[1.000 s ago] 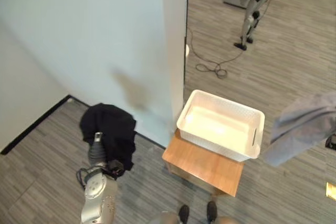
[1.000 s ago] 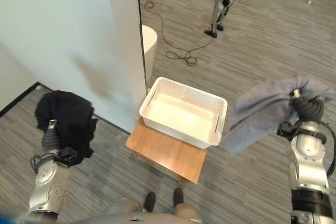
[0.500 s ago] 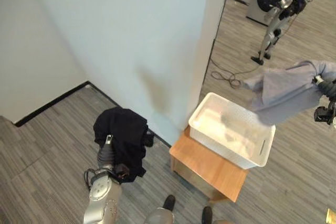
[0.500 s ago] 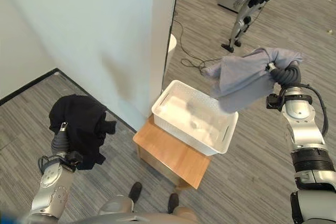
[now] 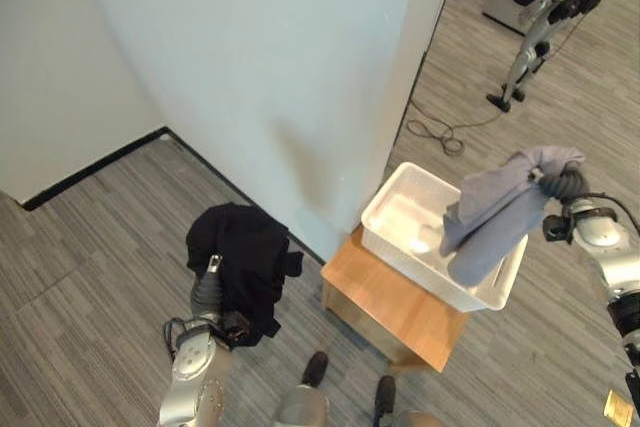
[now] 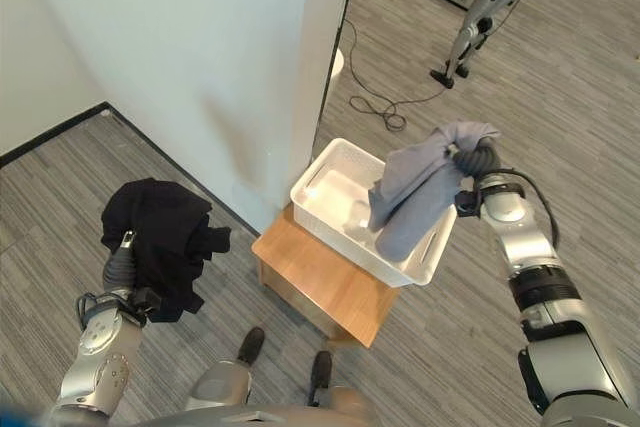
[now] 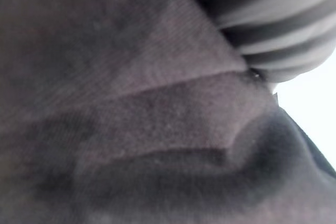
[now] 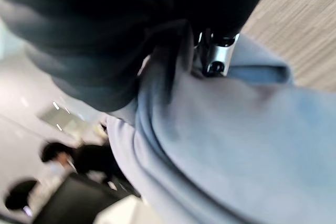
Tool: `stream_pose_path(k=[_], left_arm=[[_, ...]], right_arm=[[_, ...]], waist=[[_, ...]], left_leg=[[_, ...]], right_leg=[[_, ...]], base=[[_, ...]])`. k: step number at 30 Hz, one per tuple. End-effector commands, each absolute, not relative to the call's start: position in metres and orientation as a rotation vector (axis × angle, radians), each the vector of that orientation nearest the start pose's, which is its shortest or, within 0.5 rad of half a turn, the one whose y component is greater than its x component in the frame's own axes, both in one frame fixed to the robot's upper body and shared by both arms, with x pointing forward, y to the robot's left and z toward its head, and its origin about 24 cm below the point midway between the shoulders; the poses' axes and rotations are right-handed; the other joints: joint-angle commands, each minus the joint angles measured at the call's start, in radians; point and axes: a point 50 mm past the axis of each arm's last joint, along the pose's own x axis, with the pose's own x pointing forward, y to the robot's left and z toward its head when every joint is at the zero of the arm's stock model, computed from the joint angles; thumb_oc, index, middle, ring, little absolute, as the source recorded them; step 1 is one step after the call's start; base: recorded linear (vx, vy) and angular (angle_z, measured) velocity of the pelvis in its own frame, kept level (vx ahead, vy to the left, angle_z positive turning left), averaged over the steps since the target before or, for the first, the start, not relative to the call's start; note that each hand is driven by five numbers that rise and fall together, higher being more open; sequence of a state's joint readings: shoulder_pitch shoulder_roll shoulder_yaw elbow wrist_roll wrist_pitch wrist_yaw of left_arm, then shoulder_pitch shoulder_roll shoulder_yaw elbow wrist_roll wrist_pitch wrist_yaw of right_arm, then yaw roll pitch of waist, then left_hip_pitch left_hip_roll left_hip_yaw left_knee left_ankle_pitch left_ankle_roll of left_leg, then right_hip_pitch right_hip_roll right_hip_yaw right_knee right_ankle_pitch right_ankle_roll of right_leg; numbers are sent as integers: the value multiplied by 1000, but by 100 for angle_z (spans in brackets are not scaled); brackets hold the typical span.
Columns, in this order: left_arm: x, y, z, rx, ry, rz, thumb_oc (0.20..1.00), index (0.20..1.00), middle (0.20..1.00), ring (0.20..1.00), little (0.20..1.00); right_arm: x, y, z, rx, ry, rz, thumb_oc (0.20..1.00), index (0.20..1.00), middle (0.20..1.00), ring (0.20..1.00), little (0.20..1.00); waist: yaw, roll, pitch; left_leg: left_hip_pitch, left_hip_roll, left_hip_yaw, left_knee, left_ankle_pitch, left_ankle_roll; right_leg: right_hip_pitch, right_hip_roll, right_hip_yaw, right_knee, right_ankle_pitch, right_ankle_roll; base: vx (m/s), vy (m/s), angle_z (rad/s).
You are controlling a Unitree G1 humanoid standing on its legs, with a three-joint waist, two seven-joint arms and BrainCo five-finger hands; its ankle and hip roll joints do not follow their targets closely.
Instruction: Pick up bed clothes into laundry basket.
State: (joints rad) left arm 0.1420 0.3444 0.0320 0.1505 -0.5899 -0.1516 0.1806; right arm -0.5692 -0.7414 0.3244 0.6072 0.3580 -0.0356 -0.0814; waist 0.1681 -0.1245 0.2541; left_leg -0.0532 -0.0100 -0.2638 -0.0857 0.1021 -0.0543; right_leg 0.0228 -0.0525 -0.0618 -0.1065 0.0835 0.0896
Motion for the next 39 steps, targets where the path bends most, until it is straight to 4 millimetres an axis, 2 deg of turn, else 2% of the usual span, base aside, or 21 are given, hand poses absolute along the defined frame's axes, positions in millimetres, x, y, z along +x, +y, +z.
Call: stream_pose_path(k=[1,2,4,6,7,8,9,13,14,18,19,26,28,30,33,34,35,36,39], left_arm=[[229,253,43,-241,-59,284,200,200,200,200,200],[230,253,44,-242,-64,286,200,200,200,200,200],[231,254,44,-242,-66,290,200,200,200,200,200],[233,251,44,-246,-66,285,200,200,200,200,200],[233,251,44,-246,-67,285,200,200,200,200,200],[234,248,44,-249,-65,276,200,200,200,200,200],[234,248,44,-249,-65,276,200,200,200,200,200],[242,241,48,-262,-83,247,200,200,200,200,200],[242,241,48,-262,-83,247,200,200,200,200,200],[245,239,50,-268,-93,245,200,200,200,200,200],[246,238,50,-267,-90,241,200,200,200,200,200],[248,240,53,-258,-102,242,200,200,200,200,200],[251,245,61,-232,-132,248,200,200,200,200,200],[251,245,61,-232,-132,248,200,200,200,200,200],[259,254,86,-153,-212,220,200,200,200,200,200],[264,253,103,-115,-250,157,200,200,200,200,200],[264,253,103,-115,-250,155,200,200,200,200,200],[270,249,120,-48,-273,57,200,200,200,200,200],[276,241,146,80,-284,-127,200,200,200,200,200]], right_arm=[[364,-265,166,-559,-121,-83,200,200,200,200,200],[368,-252,156,-569,-91,-44,200,200,200,200,200],[370,-247,150,-579,-72,-29,200,200,200,200,200],[372,-242,128,-652,11,-3,200,200,200,200,200],[372,-242,128,-652,11,-3,200,200,200,200,200],[370,-243,110,-668,77,-4,200,200,200,200,200],[370,-242,110,-668,76,-3,200,200,200,200,200],[358,-261,55,-719,333,-65,200,200,200,200,200],[358,-261,55,-719,332,-65,200,200,200,200,200],[343,-275,31,-692,449,-112,200,200,200,200,200],[333,-285,18,-683,528,-130,1000,1000,1000,1000,1000],[328,-295,18,-659,543,-173,1000,1000,1000,1000,1000],[327,-298,19,-638,534,-184,1000,1000,1000,1000,1000],[327,-298,19,-638,534,-184,1000,1000,1000,1000,1000],[327,-297,25,-591,477,-176,1000,1000,1000,1000,1000],[329,-293,33,-572,420,-157,1000,1000,1000,1000,1000],[329,-294,33,-571,421,-158,1000,1000,1000,1000,1000],[329,-290,39,-537,369,-147,1000,1000,1000,1000,1000],[321,-284,42,-477,306,-111,1000,1000,1000,1000,1000]], waist=[[24,11,-4],[30,15,9],[32,17,14],[38,25,27],[38,25,27],[43,31,34],[42,31,34],[48,56,55],[47,56,55],[39,71,59],[35,75,58],[16,74,48],[3,71,36],[3,71,36],[-19,74,11],[-36,80,-1],[-34,80,0],[-52,90,-12],[-82,104,-31]], left_leg=[[-14,-29,-46,18,-35,11],[-30,-29,-49,16,-28,10],[-37,-29,-49,15,-25,9],[-50,-34,-54,14,-20,9],[-51,-34,-54,14,-20,9],[-57,-35,-56,15,-18,8],[-58,-35,-57,15,-18,8],[-75,-43,-66,18,-12,9],[-75,-43,-66,18,-12,9],[-81,-46,-64,19,-11,9],[-80,-45,-63,18,-12,10],[-68,-42,-47,16,-19,12],[-54,-38,-38,13,-25,13],[-54,-38,-38,13,-25,13],[-32,-32,-25,11,-34,13],[-20,-28,-17,9,-38,13],[-19,-28,-17,9,-38,13],[-9,-26,-8,7,-39,14],[11,-23,6,6,-45,15]], right_leg=[[-22,9,-30,31,-87,-3],[-36,11,-33,28,-83,-4],[-43,12,-34,27,-82,-5],[-55,16,-35,26,-81,-6],[-56,16,-35,26,-81,-6],[-59,16,-39,26,-81,-6],[-59,16,-39,26,-81,-6],[-74,14,-43,25,-77,-6],[-74,14,-43,25,-77,-6],[-79,13,-40,25,-78,-5],[-81,13,-39,23,-79,-5],[-76,15,-21,22,-81,-6],[-67,16,-12,21,-85,-6],[-67,16,-12,21,-85,-6],[-50,15,-1,21,-90,-6],[-41,14,7,21,-92,-6],[-40,14,7,21,-92,-6],[-32,12,12,20,-93,-5],[-19,11,25,20,-95,-4]], base=[[-65,7,14],[-45,7,21],[-32,2,13],[-30,4,4],[-28,8,8],[-13,3,3],[-37,14,4],[-37,15,7],[-26,10,10],[-8,12,-1],[0,0,0],[7,1,-2],[36,-6,-18],[21,-5,-13],[52,-5,-7],[41,0,-18],[40,1,-21],[28,-4,-11],[43,-6,-1]])
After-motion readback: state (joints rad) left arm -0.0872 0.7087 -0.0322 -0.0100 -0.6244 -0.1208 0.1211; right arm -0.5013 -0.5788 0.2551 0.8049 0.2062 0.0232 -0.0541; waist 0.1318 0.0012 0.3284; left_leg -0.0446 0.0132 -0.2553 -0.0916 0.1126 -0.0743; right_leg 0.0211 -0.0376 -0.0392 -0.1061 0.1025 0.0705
